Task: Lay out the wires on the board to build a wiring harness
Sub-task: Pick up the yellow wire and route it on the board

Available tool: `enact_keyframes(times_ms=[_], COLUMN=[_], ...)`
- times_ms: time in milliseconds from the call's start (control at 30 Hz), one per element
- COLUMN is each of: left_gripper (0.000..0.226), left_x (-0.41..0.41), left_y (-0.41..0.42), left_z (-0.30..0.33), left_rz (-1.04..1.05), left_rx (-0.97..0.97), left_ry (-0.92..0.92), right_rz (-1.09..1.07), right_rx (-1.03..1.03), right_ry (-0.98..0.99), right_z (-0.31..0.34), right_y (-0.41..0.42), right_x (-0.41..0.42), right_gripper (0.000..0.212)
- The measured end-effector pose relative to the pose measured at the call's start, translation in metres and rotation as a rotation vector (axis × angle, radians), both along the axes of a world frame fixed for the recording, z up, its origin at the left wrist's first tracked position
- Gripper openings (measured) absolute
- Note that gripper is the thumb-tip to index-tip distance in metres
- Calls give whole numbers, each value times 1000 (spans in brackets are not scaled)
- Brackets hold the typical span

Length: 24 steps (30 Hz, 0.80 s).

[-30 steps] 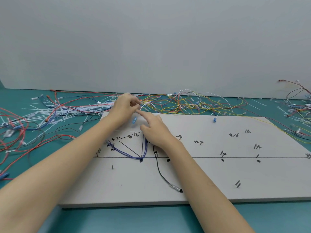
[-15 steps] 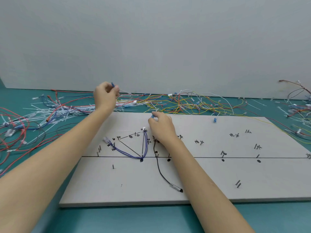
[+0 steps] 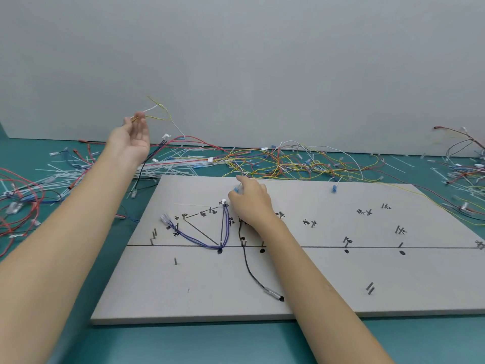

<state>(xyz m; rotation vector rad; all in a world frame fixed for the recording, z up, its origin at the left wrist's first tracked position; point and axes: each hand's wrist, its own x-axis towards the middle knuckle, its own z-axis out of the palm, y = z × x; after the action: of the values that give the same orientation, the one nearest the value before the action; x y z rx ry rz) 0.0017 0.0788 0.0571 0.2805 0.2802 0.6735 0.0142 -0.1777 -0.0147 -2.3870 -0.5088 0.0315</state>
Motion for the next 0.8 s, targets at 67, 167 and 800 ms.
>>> enact_keyframes(times_ms=[67,167,800], left_gripper=[25,21,11], left_x=[-3,-3,-29], left_y=[-1,-10,-96], left_z=[-2,-6,32], left_rz=[-66,-164,-593], left_rx=[54,247,859], left_ry=[19,133,82], right_rz=[-1,-6,278], right_rx=[9,93,753], right_ry=[-8,-4,373], right_z=[0,1,34], right_y=[0,1,-5], right_x=[0,-1,-25], right_gripper=[53,50,44])
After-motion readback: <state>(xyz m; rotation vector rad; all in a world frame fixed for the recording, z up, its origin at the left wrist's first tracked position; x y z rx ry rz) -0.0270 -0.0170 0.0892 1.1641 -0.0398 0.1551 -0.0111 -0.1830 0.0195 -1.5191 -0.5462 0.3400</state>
